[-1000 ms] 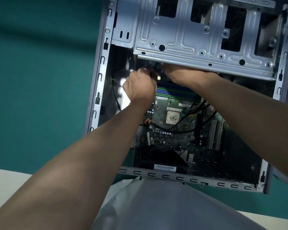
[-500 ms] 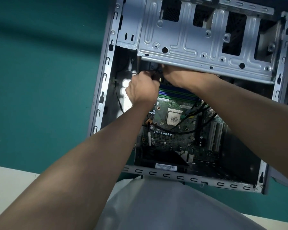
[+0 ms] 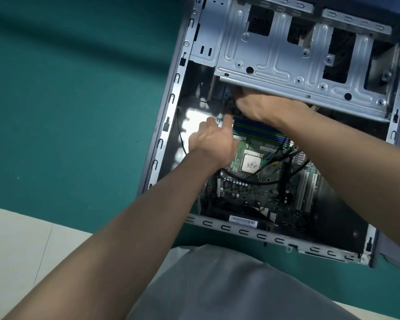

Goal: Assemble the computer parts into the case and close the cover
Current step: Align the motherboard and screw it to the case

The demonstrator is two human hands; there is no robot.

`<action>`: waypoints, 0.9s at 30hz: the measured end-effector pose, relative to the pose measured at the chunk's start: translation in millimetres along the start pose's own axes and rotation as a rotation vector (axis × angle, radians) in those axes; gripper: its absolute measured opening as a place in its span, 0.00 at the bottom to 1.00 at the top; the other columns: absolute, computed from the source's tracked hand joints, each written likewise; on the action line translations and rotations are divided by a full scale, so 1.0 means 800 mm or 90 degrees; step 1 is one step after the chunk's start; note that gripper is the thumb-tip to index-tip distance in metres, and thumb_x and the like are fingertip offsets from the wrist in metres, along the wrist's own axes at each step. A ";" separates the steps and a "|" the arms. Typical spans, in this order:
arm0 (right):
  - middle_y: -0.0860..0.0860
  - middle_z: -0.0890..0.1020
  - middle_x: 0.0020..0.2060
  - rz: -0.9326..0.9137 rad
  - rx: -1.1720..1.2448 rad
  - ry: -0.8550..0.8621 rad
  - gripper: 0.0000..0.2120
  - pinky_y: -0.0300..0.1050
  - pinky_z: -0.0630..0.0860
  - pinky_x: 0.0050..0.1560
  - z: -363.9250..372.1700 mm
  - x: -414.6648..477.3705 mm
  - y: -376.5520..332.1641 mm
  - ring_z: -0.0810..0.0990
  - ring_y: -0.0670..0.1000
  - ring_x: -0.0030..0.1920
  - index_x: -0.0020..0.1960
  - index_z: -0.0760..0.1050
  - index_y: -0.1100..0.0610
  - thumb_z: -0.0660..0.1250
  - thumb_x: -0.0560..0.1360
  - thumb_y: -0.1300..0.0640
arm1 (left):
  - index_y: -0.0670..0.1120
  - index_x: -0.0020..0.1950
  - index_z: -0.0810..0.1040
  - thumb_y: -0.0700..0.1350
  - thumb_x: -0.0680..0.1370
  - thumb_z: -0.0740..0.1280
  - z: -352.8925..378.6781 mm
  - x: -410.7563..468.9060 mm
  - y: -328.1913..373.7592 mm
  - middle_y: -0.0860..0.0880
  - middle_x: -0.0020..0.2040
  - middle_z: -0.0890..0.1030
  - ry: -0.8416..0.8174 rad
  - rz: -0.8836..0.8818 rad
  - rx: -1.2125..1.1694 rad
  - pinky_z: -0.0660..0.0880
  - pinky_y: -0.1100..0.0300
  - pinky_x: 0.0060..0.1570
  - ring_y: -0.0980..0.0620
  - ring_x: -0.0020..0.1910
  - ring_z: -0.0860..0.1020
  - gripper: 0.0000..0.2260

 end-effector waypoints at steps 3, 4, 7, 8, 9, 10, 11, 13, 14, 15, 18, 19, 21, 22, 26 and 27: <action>0.62 0.76 0.52 0.003 -0.023 0.094 0.14 0.46 0.71 0.43 -0.009 -0.008 -0.002 0.76 0.58 0.45 0.62 0.71 0.63 0.52 0.82 0.59 | 0.45 0.79 0.46 0.52 0.82 0.59 0.000 -0.009 0.008 0.37 0.73 0.57 -0.016 0.026 0.091 0.66 0.46 0.66 0.40 0.71 0.60 0.31; 0.61 0.77 0.47 0.001 -0.029 0.141 0.13 0.43 0.67 0.39 -0.016 -0.013 -0.004 0.74 0.56 0.39 0.60 0.71 0.63 0.53 0.82 0.59 | 0.44 0.79 0.42 0.50 0.82 0.59 0.001 -0.013 0.011 0.37 0.76 0.50 -0.025 0.044 0.113 0.61 0.45 0.70 0.39 0.74 0.55 0.33; 0.57 0.75 0.41 -0.008 -0.040 0.196 0.15 0.43 0.63 0.38 -0.023 -0.014 -0.009 0.70 0.52 0.35 0.55 0.72 0.62 0.50 0.83 0.55 | 0.43 0.79 0.38 0.47 0.83 0.56 0.011 -0.024 0.013 0.43 0.78 0.34 -0.057 0.125 0.160 0.43 0.45 0.75 0.43 0.77 0.38 0.33; 0.55 0.75 0.39 0.002 -0.044 0.180 0.15 0.44 0.64 0.36 -0.022 -0.011 -0.011 0.70 0.51 0.33 0.53 0.73 0.61 0.50 0.83 0.54 | 0.42 0.79 0.40 0.49 0.84 0.54 0.015 -0.027 0.013 0.44 0.78 0.34 -0.068 0.158 0.197 0.40 0.46 0.76 0.45 0.77 0.37 0.31; 0.52 0.74 0.36 0.017 -0.046 0.168 0.15 0.44 0.65 0.34 -0.021 -0.009 -0.013 0.70 0.50 0.31 0.49 0.73 0.59 0.50 0.83 0.54 | 0.42 0.79 0.42 0.50 0.84 0.52 0.019 -0.030 0.012 0.44 0.78 0.34 -0.083 0.185 0.239 0.39 0.47 0.76 0.46 0.77 0.36 0.29; 0.51 0.73 0.34 0.039 -0.041 0.152 0.15 0.43 0.66 0.32 -0.019 -0.008 -0.013 0.69 0.49 0.29 0.46 0.72 0.57 0.50 0.83 0.54 | 0.41 0.79 0.44 0.51 0.84 0.51 0.024 -0.032 0.011 0.44 0.78 0.36 -0.101 0.203 0.276 0.37 0.47 0.75 0.46 0.77 0.35 0.28; 0.51 0.73 0.33 0.044 -0.031 0.150 0.15 0.43 0.67 0.31 -0.018 -0.008 -0.012 0.69 0.48 0.28 0.44 0.72 0.57 0.50 0.83 0.55 | 0.41 0.79 0.45 0.53 0.85 0.50 0.027 -0.034 0.010 0.45 0.79 0.37 -0.119 0.212 0.303 0.36 0.47 0.75 0.46 0.76 0.34 0.28; 0.58 0.79 0.41 0.046 -0.013 0.149 0.14 0.44 0.71 0.33 -0.016 -0.013 -0.009 0.75 0.53 0.33 0.50 0.74 0.61 0.52 0.82 0.57 | 0.41 0.79 0.44 0.53 0.85 0.50 0.029 -0.034 0.008 0.45 0.79 0.38 -0.143 0.218 0.340 0.35 0.46 0.75 0.46 0.76 0.32 0.28; 0.62 0.79 0.49 0.055 -0.003 0.138 0.14 0.47 0.74 0.39 -0.015 -0.017 -0.006 0.78 0.58 0.40 0.56 0.74 0.63 0.52 0.82 0.57 | 0.42 0.79 0.44 0.53 0.85 0.50 0.029 -0.033 0.008 0.45 0.79 0.38 -0.150 0.218 0.347 0.35 0.46 0.74 0.46 0.75 0.31 0.28; 0.64 0.78 0.53 0.059 0.009 0.134 0.14 0.50 0.75 0.45 -0.015 -0.018 -0.003 0.79 0.61 0.46 0.59 0.73 0.64 0.52 0.82 0.58 | 0.42 0.79 0.44 0.53 0.85 0.50 0.029 -0.033 0.008 0.46 0.79 0.38 -0.156 0.216 0.347 0.34 0.45 0.74 0.46 0.75 0.31 0.28; 0.60 0.79 0.44 0.056 0.025 0.165 0.15 0.52 0.75 0.39 -0.019 -0.019 -0.006 0.78 0.57 0.38 0.54 0.74 0.62 0.52 0.82 0.55 | 0.42 0.79 0.44 0.54 0.84 0.50 0.030 -0.033 0.008 0.47 0.79 0.38 -0.167 0.205 0.344 0.34 0.44 0.74 0.46 0.75 0.31 0.29; 0.59 0.79 0.41 0.064 0.029 0.144 0.16 0.53 0.77 0.40 -0.016 -0.017 -0.006 0.77 0.56 0.36 0.52 0.74 0.62 0.51 0.83 0.54 | 0.43 0.80 0.45 0.53 0.84 0.50 0.031 -0.033 0.009 0.47 0.79 0.38 -0.170 0.202 0.339 0.34 0.44 0.74 0.46 0.75 0.31 0.28; 0.59 0.79 0.41 0.083 0.026 0.075 0.18 0.53 0.79 0.44 -0.007 -0.014 -0.003 0.75 0.55 0.36 0.50 0.75 0.63 0.49 0.83 0.55 | 0.43 0.80 0.46 0.52 0.84 0.52 0.031 -0.034 0.009 0.48 0.79 0.39 -0.175 0.196 0.323 0.35 0.43 0.74 0.47 0.75 0.31 0.28; 0.58 0.79 0.41 0.096 0.027 0.065 0.17 0.50 0.78 0.42 -0.005 -0.015 -0.001 0.75 0.54 0.36 0.50 0.75 0.62 0.49 0.83 0.57 | 0.43 0.80 0.46 0.52 0.84 0.53 0.031 -0.034 0.009 0.48 0.79 0.39 -0.177 0.197 0.311 0.36 0.42 0.74 0.47 0.75 0.31 0.28; 0.59 0.79 0.49 0.109 0.063 0.128 0.12 0.46 0.73 0.40 -0.011 -0.020 0.005 0.77 0.57 0.41 0.58 0.73 0.59 0.54 0.80 0.59 | 0.43 0.80 0.48 0.55 0.83 0.55 0.027 -0.033 0.008 0.49 0.79 0.40 -0.182 0.207 0.271 0.38 0.40 0.74 0.48 0.75 0.30 0.30; 0.60 0.79 0.52 0.109 0.077 0.123 0.13 0.47 0.74 0.44 -0.011 -0.020 0.003 0.78 0.58 0.44 0.60 0.73 0.59 0.53 0.81 0.58 | 0.43 0.80 0.48 0.55 0.83 0.55 0.027 -0.034 0.007 0.49 0.79 0.40 -0.182 0.208 0.270 0.39 0.40 0.74 0.48 0.75 0.30 0.30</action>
Point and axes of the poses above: each hand's wrist, its own x-axis towards the middle knuckle, its own z-axis out of the palm, y = z × x, the point moved 4 cm from there along x, towards the middle knuckle
